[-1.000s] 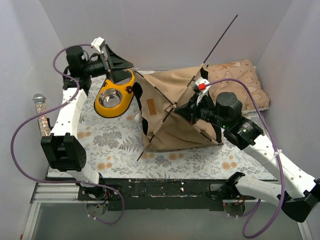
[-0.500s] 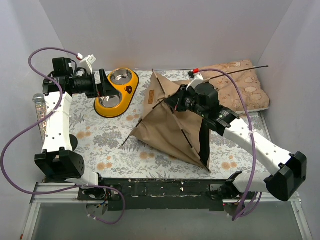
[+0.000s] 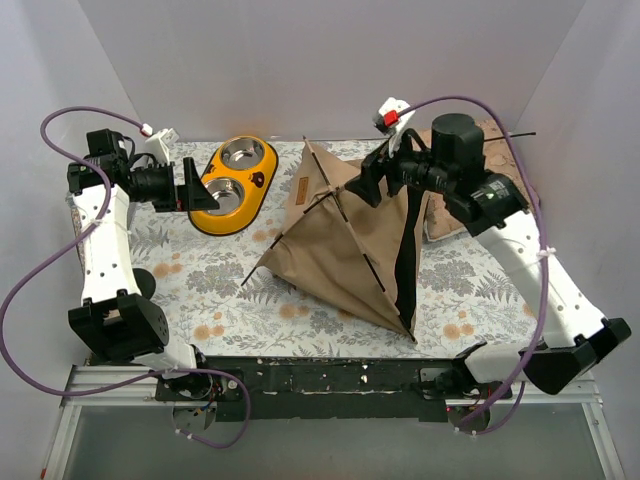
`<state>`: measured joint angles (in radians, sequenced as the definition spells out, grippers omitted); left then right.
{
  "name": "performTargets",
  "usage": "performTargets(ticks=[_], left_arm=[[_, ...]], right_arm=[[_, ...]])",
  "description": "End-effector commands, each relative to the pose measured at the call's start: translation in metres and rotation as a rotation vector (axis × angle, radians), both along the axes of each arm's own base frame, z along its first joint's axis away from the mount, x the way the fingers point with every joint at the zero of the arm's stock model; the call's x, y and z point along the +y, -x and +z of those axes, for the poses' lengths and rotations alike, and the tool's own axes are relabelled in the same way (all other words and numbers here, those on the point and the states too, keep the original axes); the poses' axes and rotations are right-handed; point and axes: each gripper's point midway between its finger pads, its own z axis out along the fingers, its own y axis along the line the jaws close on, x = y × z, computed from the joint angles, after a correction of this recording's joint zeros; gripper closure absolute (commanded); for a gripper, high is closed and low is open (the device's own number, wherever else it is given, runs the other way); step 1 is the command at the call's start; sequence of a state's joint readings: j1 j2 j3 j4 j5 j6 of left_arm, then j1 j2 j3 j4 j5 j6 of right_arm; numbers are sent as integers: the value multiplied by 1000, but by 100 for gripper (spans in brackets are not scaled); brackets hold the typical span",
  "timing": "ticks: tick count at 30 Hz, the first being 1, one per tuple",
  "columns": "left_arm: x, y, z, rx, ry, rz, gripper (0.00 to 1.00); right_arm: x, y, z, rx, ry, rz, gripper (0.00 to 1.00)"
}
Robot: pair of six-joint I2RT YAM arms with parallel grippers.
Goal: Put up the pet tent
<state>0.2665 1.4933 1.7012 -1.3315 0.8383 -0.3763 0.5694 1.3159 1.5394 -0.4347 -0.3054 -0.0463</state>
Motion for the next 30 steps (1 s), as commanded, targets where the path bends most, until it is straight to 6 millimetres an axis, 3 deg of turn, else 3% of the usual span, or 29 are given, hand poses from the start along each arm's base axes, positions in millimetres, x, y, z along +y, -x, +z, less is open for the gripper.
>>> performTargets(ticks=[1,4,6,11,16,20,24,30], left_arm=[[-2,2,10,-27,9,-22,2],[1,-7,26,-57,25,-2,2],[3,-11,35,-62,59,6,2],[10,-21,52,-57,169,45,2],[26,-35,72,-94,216,109,2],[29,-36,67,-80,206,109,2],[28,-29,64,-86,194,94,2],[25,-22,65,-87,214,81,2]], right_arm=[[26,73,20,-324,247,525,14],[65,94,8,-394,366,759,21],[90,97,-1,-374,406,856,21],[149,103,-88,-360,603,1056,25],[189,118,-155,-442,716,1132,26],[222,123,-178,-434,729,1132,26],[241,121,-194,-464,744,1107,29],[247,112,-232,-506,812,1138,33]])
